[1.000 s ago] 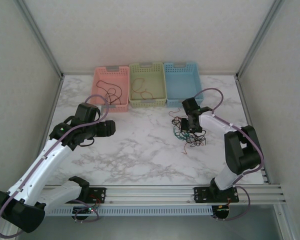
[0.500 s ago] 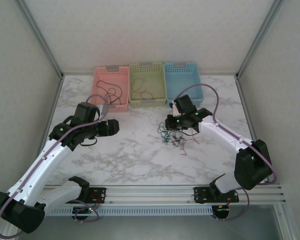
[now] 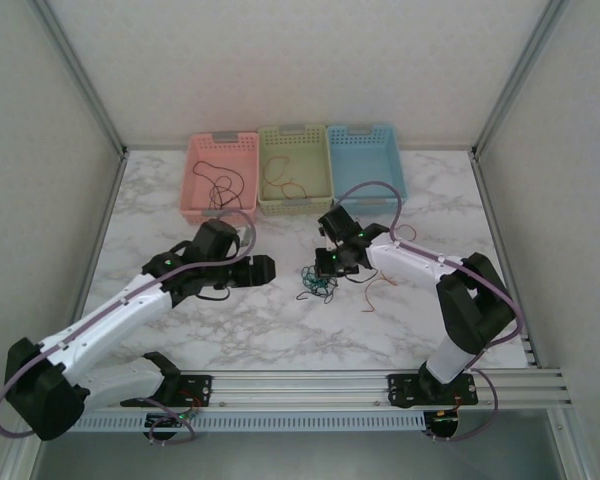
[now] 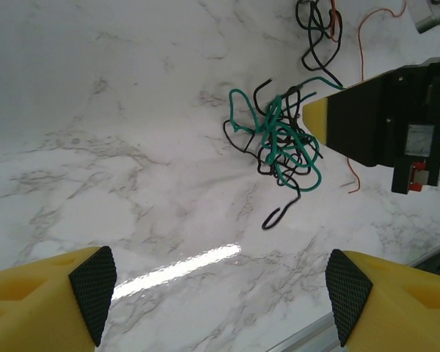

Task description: Untangle the cables

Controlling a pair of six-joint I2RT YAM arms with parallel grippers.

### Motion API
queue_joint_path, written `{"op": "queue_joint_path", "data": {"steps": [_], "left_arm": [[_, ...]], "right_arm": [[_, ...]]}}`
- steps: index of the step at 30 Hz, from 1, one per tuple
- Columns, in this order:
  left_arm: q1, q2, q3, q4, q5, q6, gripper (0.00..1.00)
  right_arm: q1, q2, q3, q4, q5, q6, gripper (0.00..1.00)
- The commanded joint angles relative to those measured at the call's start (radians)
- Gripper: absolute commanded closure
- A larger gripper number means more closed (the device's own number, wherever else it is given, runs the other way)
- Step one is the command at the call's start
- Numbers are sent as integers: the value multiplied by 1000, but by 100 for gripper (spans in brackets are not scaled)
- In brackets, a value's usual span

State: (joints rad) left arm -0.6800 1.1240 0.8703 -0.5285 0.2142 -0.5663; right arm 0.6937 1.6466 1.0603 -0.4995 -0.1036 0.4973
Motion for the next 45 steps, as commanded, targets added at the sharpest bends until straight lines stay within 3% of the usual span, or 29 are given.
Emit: {"op": "queue_joint_path", "data": {"steps": [1,2,6,11,15,20,28,37,45], "left_arm": [[-43,48,-10,95,-8,-37,22],[-54,65,-9,110,-11,-38,22],[-73,119,-2,153,-27,-40,22],[-89,175,6,192,-46,-38,22],[-101,207,17,201,-55,-32,22],[-114,229,43,181,-70,-18,22],[-118,171,35,117,-107,0,22],[-118,125,20,87,-122,8,22],[-118,121,10,87,-125,8,22]], "right_arm": [[-23,-38,-70,-2,23,8,81],[-32,-63,-93,20,-23,-2,72],[-67,-172,-138,27,-65,-30,56],[-232,-292,-143,-85,22,-14,52],[-334,-273,-129,-175,143,-12,48],[-428,-107,-70,-114,164,14,49],[-453,139,108,-64,208,119,52],[-456,246,202,-107,302,153,53],[-455,286,182,-84,314,155,66]]}}
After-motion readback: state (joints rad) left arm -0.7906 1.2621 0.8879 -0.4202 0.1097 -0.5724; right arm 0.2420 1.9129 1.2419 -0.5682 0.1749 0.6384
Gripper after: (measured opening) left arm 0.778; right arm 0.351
